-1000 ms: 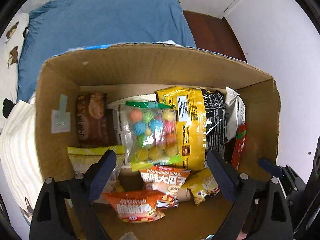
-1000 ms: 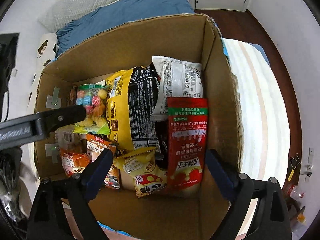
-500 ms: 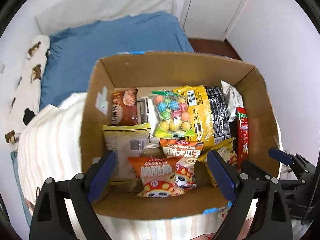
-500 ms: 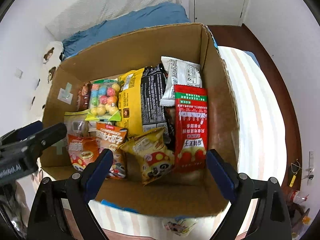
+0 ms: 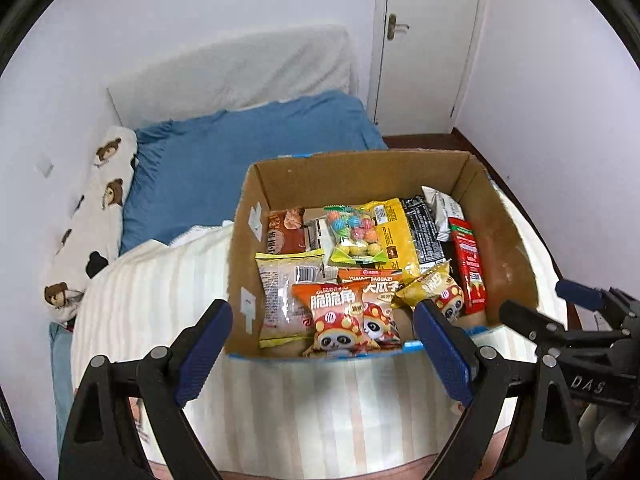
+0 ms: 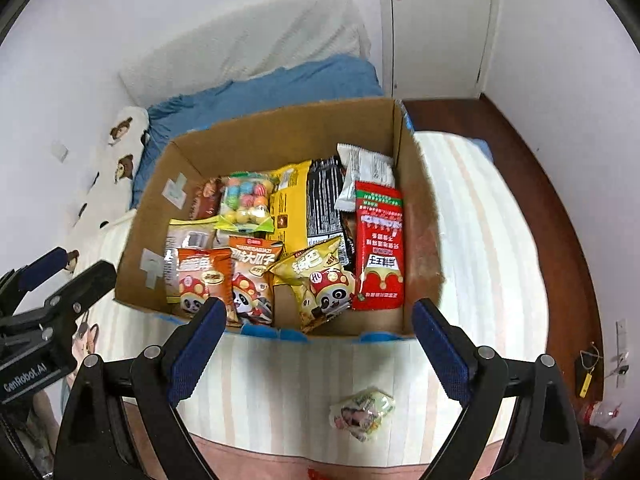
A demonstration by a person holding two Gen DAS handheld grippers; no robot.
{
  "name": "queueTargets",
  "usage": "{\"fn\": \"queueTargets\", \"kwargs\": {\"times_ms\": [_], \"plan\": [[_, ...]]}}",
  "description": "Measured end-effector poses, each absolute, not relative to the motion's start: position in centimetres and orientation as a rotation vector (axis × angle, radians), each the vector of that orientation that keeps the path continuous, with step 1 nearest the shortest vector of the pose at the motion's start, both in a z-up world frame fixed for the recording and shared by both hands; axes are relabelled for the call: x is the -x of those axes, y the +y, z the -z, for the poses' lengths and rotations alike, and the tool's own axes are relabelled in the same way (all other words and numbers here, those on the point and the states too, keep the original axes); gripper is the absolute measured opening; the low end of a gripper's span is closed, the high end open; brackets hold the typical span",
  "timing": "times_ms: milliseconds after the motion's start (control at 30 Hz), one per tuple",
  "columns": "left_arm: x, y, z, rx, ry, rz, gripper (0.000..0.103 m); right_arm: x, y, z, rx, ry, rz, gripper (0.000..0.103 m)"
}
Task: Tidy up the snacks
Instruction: 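Grasp the small red packet with the left tool while the right tool grasps the clear packet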
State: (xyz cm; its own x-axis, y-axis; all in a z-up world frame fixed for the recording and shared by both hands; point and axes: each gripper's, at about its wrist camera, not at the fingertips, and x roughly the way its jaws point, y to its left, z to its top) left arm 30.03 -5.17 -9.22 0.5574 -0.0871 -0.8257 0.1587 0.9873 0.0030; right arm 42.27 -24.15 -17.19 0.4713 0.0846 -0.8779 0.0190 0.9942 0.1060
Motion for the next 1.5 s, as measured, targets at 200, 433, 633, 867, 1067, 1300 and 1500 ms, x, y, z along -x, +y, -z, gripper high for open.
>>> {"fn": "queueTargets", "kwargs": {"times_ms": [200,433,633,867,1067,1300,1500], "plan": [[-26.3,-4.8,7.1,-0.066,0.911,0.139,0.093,-38.5,-23.8,14.0,-0.087,0.986,-0.037,0.096],[-23.0,-4.8,5.2,-0.042,0.865,0.147,0.093,-34.6,-23.6,10.7,-0.111,0.915,-0.057,0.096],[-20.6,-5.1,4.2,-0.030,0.851,0.152,0.093,-31.9,-24.0,9.2,-0.144,0.887,-0.077,0.096],[-18.2,-6.8,7.9,-0.053,0.956,0.170,0.093,-29.0,-27.1,13.3,-0.258,0.989,-0.046,0.096],[-17.6,-11.0,17.4,-0.049,1.279,0.318,0.093,-25.7,-31.6,21.5,-0.413,1.161,0.015,0.070],[-17.2,-15.0,28.0,0.159,1.636,0.428,0.093,-21.6,-35.3,28.6,-0.516,1.293,0.110,0.064],[-18.0,-16.8,32.9,0.276,1.742,0.407,0.043,-19.9,-37.2,31.7,-0.547,1.348,0.162,0.064]]}}
